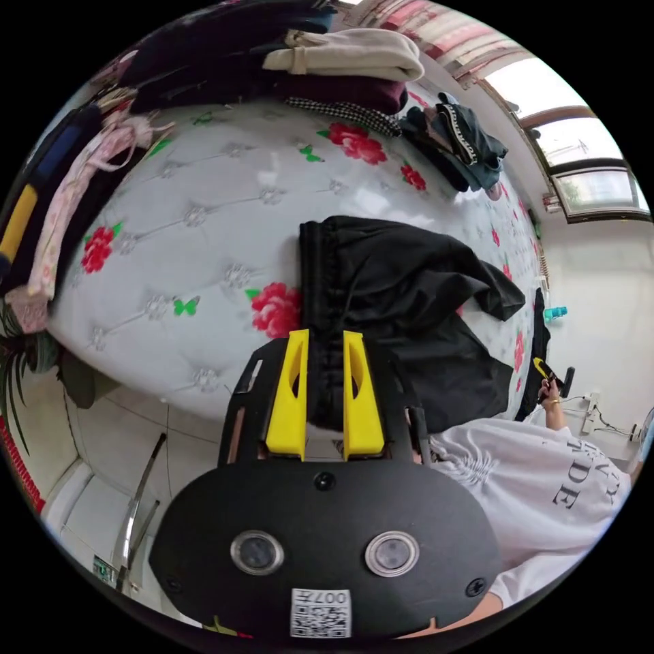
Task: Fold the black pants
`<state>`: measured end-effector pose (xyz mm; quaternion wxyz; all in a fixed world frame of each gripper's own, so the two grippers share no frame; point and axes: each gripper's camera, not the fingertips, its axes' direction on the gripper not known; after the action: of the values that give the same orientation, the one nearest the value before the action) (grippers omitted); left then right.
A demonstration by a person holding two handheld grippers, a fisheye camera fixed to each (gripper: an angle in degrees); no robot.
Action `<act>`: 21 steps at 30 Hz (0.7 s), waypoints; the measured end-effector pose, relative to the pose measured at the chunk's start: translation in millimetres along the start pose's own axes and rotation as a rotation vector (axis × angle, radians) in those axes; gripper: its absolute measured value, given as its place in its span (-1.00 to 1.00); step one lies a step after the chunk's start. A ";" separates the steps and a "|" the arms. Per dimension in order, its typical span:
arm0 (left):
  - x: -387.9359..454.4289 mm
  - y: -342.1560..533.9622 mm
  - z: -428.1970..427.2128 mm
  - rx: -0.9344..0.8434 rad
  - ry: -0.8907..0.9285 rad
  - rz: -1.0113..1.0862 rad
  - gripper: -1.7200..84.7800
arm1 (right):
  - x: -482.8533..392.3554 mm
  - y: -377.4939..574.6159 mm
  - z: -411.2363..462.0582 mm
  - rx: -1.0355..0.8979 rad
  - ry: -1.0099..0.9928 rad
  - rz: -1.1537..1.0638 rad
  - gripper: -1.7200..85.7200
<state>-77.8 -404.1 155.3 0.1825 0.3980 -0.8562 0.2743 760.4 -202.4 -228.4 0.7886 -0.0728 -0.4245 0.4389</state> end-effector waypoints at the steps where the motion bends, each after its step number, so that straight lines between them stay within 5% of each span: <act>1: 5.8 -17.8 6.2 0.002 0.010 0.001 -0.77 | -13.8 -23.3 5.0 0.015 -0.011 -0.020 -0.83; 10: 22.4 -121.5 49.0 -0.072 -0.087 0.050 -0.73 | -67.1 -156.9 51.6 -0.008 0.040 -0.057 -0.79; 17: 10.0 -161.0 92.6 -0.173 -0.179 0.010 -0.82 | -69.9 -192.3 128.4 -0.257 0.025 -0.043 -0.87; 21: 0.8 -171.1 88.0 -0.232 -0.178 0.037 -0.93 | -100.5 -192.5 60.0 -0.015 -0.038 -0.167 -0.94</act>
<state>47.2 -549.8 142.3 0.1458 0.3810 -0.9021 0.1403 812.3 -410.0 -157.8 0.8137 -0.0348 -0.4473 0.3697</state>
